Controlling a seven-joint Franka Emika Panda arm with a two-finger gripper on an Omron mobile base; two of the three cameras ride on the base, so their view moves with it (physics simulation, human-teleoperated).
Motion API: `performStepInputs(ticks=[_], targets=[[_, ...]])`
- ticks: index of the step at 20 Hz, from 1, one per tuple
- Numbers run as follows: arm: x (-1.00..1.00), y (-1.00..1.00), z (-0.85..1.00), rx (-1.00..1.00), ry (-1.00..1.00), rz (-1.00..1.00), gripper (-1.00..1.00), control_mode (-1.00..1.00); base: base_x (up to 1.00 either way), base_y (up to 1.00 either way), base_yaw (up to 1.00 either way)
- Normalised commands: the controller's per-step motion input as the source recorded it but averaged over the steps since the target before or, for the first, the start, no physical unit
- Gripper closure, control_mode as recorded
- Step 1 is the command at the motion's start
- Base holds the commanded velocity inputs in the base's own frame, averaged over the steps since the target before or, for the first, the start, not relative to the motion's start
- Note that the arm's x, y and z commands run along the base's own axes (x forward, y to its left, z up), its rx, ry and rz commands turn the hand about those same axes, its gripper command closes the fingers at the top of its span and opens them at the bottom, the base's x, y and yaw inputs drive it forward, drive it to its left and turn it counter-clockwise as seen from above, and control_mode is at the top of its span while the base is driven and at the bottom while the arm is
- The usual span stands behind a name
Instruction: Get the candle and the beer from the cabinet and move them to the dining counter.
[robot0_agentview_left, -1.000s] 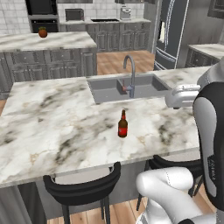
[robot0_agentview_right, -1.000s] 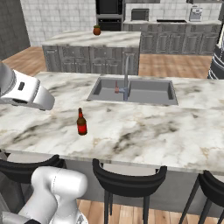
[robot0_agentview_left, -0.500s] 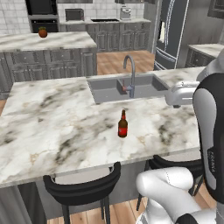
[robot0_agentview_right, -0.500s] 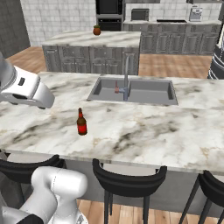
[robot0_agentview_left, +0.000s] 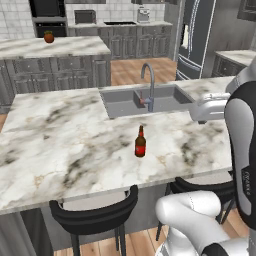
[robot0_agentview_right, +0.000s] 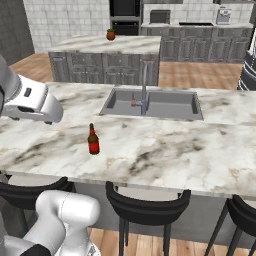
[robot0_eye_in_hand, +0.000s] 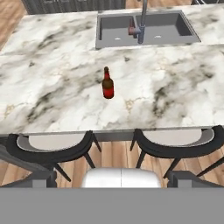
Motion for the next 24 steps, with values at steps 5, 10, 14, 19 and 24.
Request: performStepInputs(ticks=[5,10,14,19,24], targets=[[0.0,0.0,0.0,0.0,0.01,0.03,-1.0,1.0,0.0,0.0,0.0],[0.0,0.0,0.0,0.0,0.0,0.0,-1.0,1.0,-0.5,0.0,0.0],[0.0,0.0,0.0,0.0,0.0,0.0,-1.0,1.0,-0.99,0.38,-0.04],[0.0,0.0,0.0,0.0,0.0,0.0,-1.0,1.0,-0.95,0.94,-0.01],[0.0,0.0,0.0,0.0,0.0,0.0,-1.0,1.0,-0.29,1.0,0.0]])
